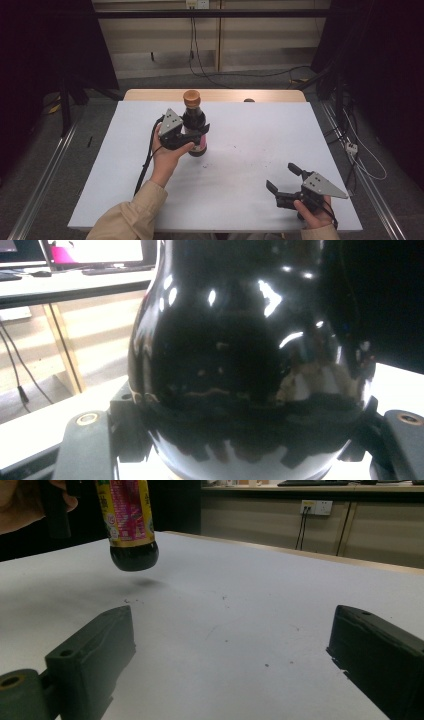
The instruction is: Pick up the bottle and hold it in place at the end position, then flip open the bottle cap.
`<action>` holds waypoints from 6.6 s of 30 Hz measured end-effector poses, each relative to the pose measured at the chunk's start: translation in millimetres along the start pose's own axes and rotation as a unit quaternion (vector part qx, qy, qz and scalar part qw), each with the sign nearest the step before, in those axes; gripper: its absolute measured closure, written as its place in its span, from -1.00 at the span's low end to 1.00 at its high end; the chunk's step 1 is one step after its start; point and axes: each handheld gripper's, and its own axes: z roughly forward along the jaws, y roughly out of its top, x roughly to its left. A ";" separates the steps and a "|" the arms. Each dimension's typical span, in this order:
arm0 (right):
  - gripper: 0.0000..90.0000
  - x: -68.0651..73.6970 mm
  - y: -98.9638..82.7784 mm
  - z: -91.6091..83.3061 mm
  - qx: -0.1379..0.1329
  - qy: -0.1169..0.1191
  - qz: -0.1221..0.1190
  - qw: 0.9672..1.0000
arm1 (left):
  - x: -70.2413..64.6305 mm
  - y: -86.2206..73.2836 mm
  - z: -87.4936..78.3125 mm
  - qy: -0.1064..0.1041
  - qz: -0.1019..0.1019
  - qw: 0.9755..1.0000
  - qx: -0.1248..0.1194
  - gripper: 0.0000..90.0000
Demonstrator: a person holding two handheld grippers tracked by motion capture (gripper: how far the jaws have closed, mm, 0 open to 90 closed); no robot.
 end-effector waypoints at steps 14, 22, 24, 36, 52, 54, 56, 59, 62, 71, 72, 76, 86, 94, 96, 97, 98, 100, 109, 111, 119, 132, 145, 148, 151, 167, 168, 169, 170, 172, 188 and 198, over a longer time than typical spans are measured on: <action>-0.91 -0.4 -0.5 -1.2 0.000 -0.003 0.004 1.000 | -8.0 -6.5 26.5 -0.003 0.004 1.000 0.013 -0.36; -0.91 -2.0 -1.9 -1.6 0.003 -0.006 0.005 1.000 | -13.6 -9.7 41.8 -0.021 0.003 1.000 0.011 -0.36; -0.91 -2.4 -2.3 -1.7 0.002 -0.007 0.004 1.000 | -14.7 -11.5 46.1 -0.023 0.006 1.000 0.013 -0.36; -0.91 -3.9 -3.7 -2.1 0.003 -0.002 0.007 1.000 | -18.5 -19.3 59.3 -0.024 0.012 1.000 0.012 -0.37; -0.91 -0.5 -4.1 1.1 0.012 0.002 0.002 1.000 | -5.2 -24.7 55.9 -0.076 0.002 0.997 0.004 -0.36; -0.91 0.0 -4.2 1.2 0.013 0.002 0.001 1.000 | -5.3 -24.6 55.9 -0.077 0.000 0.997 0.007 -0.36; -0.91 0.2 -4.3 1.2 0.015 0.001 -0.001 1.000 | -6.0 -24.5 56.1 -0.075 0.000 0.997 0.007 -0.36; -0.92 0.5 -4.4 1.2 0.018 0.001 -0.002 1.000 | -7.5 -23.8 55.1 -0.068 -0.006 0.998 0.011 -0.37; -0.92 2.0 -3.9 1.5 0.022 0.003 -0.007 1.000 | -8.9 -23.0 54.0 -0.066 -0.003 0.998 0.014 -0.38; -0.93 1.3 -1.0 7.6 0.023 0.003 -0.003 1.000 | -11.1 -23.8 47.1 -0.061 0.002 0.998 0.018 -0.42; -0.93 1.7 -0.8 8.7 0.023 0.004 -0.003 1.000 | -10.5 -23.9 46.2 -0.061 0.003 0.998 0.020 -0.41; -0.92 5.1 0.0 12.3 0.028 0.009 -0.005 1.000 | -10.3 -24.7 44.5 -0.059 0.002 0.998 0.021 -0.42; -0.92 2.8 4.7 18.6 0.036 0.004 0.003 0.999 | -11.6 -26.4 42.0 -0.053 -0.002 0.998 0.025 -0.43; -0.92 3.6 10.6 25.1 0.057 0.010 0.005 0.998 | -12.8 -28.1 38.9 -0.050 -0.004 0.998 0.028 -0.46; -0.92 4.0 13.3 28.7 0.061 0.012 0.003 0.998 | -13.2 -29.7 39.1 -0.046 -0.004 0.998 0.031 -0.46; -0.92 4.0 15.0 30.7 0.063 0.013 0.003 0.998 | -13.1 -30.5 39.3 -0.044 -0.004 0.998 0.032 -0.46; -0.92 4.3 17.1 32.9 0.062 0.014 0.005 0.998 | -13.0 -31.2 39.4 -0.045 -0.006 0.998 0.034 -0.46; -0.92 5.0 21.2 37.7 0.064 0.017 0.003 0.998 | -12.5 -32.3 39.9 -0.048 -0.005 0.998 0.035 -0.47; -0.90 10.9 39.0 59.9 0.074 0.031 0.001 0.997 | -11.7 -36.8 42.9 -0.053 -0.013 0.998 0.039 -0.46; -0.90 11.3 44.5 64.2 0.073 0.034 0.004 0.997 | -11.9 -36.9 42.9 -0.049 -0.009 0.998 0.040 -0.46; -0.91 8.2 69.9 77.3 0.065 0.039 0.012 0.997 | -11.3 -39.5 44.6 -0.052 -0.014 0.998 0.042 -0.43; -0.84 13.0 102.0 101.6 0.073 0.053 0.023 0.996 | -9.9 -41.3 44.5 -0.053 -0.015 0.998 0.040 -0.36; 0.04 18.9 131.0 120.7 0.083 0.075 0.031 0.993 | -10.8 -40.6 44.0 -0.050 -0.020 0.998 0.044 -0.34; 0.24 19.7 135.6 123.0 0.079 0.076 0.024 0.994 | -10.9 -40.6 44.1 -0.050 -0.021 0.998 0.044 -0.34; 0.35 20.0 140.5 125.9 0.079 0.076 0.025 0.994 | -11.0 -40.7 44.1 -0.050 -0.021 0.998 0.044 -0.34; 1.00 16.6 159.5 141.6 0.087 0.096 0.029 0.991 | -10.5 -41.2 43.9 -0.050 -0.025 0.997 0.045 -0.34; 1.00 17.1 160.7 141.9 0.087 0.096 0.026 0.991 | -10.4 -41.3 43.9 -0.050 -0.026 0.997 0.045 -0.34; 1.00 17.6 162.0 142.1 0.086 0.096 0.025 0.991 | -10.4 -41.3 43.9 -0.050 -0.026 0.997 0.045 -0.34; 1.00 18.0 163.4 142.5 0.085 0.100 0.025 0.991 | -10.5 -41.2 43.8 -0.050 -0.026 0.997 0.045 -0.34; 1.00 18.6 166.3 143.1 0.086 0.103 0.023 0.991 | -11.7 -41.5 44.5 -0.049 -0.035 0.997 0.039 -0.34; 1.00 26.7 186.5 152.5 0.092 0.109 -0.006 0.990 | -11.7 -42.4 44.7 -0.049 -0.041 0.997 0.037 -0.33; 1.00 24.9 193.4 158.0 0.095 0.107 -0.021 0.989 | -12.1 -42.7 44.6 -0.049 -0.041 0.997 0.037 -0.33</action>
